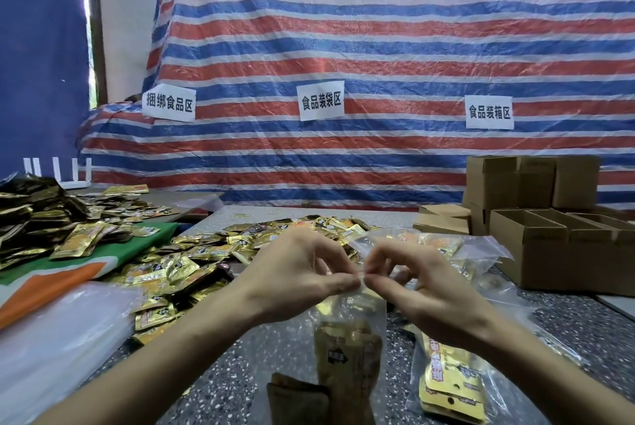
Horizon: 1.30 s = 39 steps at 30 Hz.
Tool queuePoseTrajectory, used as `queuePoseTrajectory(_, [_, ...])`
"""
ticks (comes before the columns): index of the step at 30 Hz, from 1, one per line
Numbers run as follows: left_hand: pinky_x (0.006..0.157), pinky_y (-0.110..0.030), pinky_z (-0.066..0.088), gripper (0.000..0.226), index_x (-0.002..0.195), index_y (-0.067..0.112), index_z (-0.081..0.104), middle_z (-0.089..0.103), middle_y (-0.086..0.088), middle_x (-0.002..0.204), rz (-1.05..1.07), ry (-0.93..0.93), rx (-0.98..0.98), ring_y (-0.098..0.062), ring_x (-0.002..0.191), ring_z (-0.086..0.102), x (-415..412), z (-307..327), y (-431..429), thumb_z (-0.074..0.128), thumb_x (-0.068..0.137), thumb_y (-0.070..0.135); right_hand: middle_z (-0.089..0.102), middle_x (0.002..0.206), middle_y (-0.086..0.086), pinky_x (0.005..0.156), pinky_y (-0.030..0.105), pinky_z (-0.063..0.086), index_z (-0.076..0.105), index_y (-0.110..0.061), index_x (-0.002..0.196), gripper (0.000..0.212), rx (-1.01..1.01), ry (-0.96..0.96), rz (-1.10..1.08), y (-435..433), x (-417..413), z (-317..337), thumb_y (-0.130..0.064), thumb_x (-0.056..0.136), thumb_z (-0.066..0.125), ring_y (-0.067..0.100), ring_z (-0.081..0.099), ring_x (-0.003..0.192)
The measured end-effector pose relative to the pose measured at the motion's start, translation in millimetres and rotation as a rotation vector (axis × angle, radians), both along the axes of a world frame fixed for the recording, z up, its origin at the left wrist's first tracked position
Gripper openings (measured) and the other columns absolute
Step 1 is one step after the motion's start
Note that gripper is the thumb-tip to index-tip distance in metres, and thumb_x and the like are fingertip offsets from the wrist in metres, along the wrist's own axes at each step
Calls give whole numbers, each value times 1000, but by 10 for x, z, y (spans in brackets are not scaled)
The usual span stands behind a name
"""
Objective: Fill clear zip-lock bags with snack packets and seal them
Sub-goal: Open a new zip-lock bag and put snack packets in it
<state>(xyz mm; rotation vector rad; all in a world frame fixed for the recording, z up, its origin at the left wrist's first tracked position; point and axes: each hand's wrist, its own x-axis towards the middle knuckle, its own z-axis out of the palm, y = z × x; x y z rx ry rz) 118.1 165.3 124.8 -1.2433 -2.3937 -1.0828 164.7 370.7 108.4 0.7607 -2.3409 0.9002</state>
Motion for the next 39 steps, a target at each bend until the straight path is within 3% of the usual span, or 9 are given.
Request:
queuePoseTrajectory(7, [69,-45,58,7,78,19,77,73,5,73,21,33,23,-17,73,70,14,-50,-13,77,85,19,64,75,-2,57,28,49,69,-16,82,28,37,-39,-9,-76,22,29,-43,83,61,11,58,69])
queuePoseTrajectory(10, [69,-46,58,10,82,19,79,74,5,75,12,17,-3,-16,73,70,-1,-28,-47,78,84,29,63,73,-2,56,24,46,72,-15,83,15,16,-80,21,-62,6,21,-26,92,69,7,56,66])
queuePoseTrajectory(14, [74,-46,59,6,83,19,78,75,3,80,19,-25,-26,-15,76,71,-23,-15,-147,78,84,25,62,75,-2,59,34,49,67,-19,75,17,-13,-85,3,-20,24,22,-14,91,69,7,56,68])
queuePoseTrajectory(20, [65,-40,56,5,78,25,78,71,12,71,94,90,-14,-10,68,65,28,-45,-96,78,83,26,65,74,-9,58,18,44,73,-18,84,30,62,-27,11,-106,37,31,-47,85,65,6,59,69])
queuePoseTrajectory(24, [69,-35,57,9,84,29,79,72,17,76,83,60,-93,-2,72,65,58,15,-136,76,83,37,65,74,-7,58,25,47,72,-15,81,10,53,7,12,-93,13,28,-21,89,73,11,60,70])
queuePoseTrajectory(26, [72,-35,57,8,84,28,78,73,16,78,106,58,-99,-2,75,66,49,36,-193,76,85,35,64,71,-5,59,33,48,69,-16,75,12,17,12,-4,-78,17,33,-25,83,70,13,59,69])
queuePoseTrajectory(31, [70,-31,53,5,79,29,76,70,15,73,192,184,-95,-1,72,62,74,-26,-184,75,83,29,63,67,-11,56,17,41,71,-21,77,26,103,-27,-4,-162,41,59,-45,80,62,6,55,62])
queuePoseTrajectory(34, [65,-24,45,5,81,32,76,71,17,72,177,224,-66,0,71,62,101,-45,-161,71,81,33,64,68,-9,55,16,39,75,-21,84,5,133,-32,-2,-197,26,89,-22,88,72,5,55,62])
queuePoseTrajectory(39, [64,-26,51,10,84,28,78,71,19,76,122,95,-55,0,69,63,67,-24,-259,75,84,38,65,70,-8,57,21,43,70,-27,76,16,134,-25,-52,-168,77,127,-17,88,71,9,57,67])
